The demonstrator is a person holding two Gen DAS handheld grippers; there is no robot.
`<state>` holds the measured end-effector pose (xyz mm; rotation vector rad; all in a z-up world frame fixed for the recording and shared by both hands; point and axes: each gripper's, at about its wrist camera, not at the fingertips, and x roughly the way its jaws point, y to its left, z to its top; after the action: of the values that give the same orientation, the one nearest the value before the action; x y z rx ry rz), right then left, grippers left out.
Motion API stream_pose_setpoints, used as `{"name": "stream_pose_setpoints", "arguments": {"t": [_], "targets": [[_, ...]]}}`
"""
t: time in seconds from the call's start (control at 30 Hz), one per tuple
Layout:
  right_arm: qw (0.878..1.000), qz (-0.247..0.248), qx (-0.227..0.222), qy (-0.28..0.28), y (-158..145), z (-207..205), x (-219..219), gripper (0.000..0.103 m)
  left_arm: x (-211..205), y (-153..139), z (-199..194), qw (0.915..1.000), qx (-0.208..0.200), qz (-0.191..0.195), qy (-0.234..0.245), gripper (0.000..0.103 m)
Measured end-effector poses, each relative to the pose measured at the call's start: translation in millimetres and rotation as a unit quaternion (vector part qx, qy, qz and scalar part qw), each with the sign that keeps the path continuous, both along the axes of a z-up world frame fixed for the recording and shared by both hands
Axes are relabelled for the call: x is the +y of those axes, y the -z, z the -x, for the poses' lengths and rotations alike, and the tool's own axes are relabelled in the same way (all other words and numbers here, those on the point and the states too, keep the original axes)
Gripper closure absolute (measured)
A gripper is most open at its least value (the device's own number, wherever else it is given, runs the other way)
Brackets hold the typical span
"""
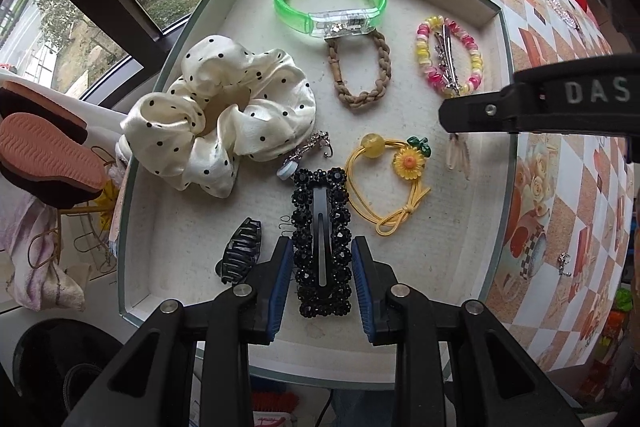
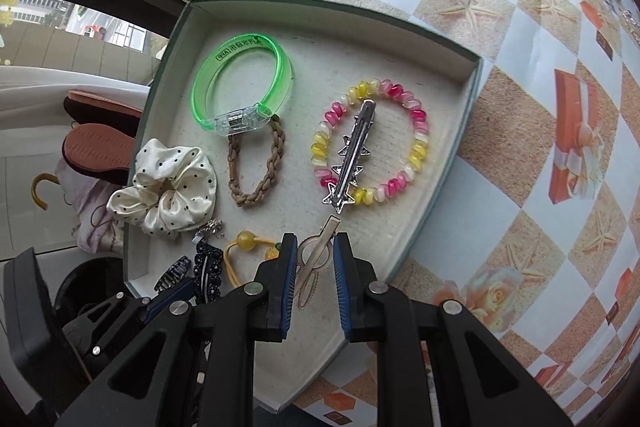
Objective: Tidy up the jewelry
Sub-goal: 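Open the right tool beside the beaded bracelet while the left tool releases the black beaded clip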
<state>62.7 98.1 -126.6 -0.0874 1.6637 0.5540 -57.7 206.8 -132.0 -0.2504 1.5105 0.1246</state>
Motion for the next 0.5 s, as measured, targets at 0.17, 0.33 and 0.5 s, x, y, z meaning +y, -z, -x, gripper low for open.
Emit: {"name": "stream_pose_setpoints", "arguments": {"t": [0.17, 0.33, 0.5], "targets": [[1.0, 0.009, 0.006, -0.006, 11.8, -0.1, 4.9, 0.083, 0.3, 5.9, 0.1, 1.0, 0.009, -0.001, -0.002, 0.069], [1.0, 0.009, 0.0, -0.015, 11.3, -2.5, 10.5, 0.083, 0.2, 7.6, -1.1, 0.9998, 0.015, -0.01, 0.003, 0.069], [1.0, 0.003, 0.005, -0.003, 5.8, -6.2, 9.1, 0.082, -0.8, 7.2, -4.4, 0.9997, 0.022, -0.012, 0.0, 0.069]]}}
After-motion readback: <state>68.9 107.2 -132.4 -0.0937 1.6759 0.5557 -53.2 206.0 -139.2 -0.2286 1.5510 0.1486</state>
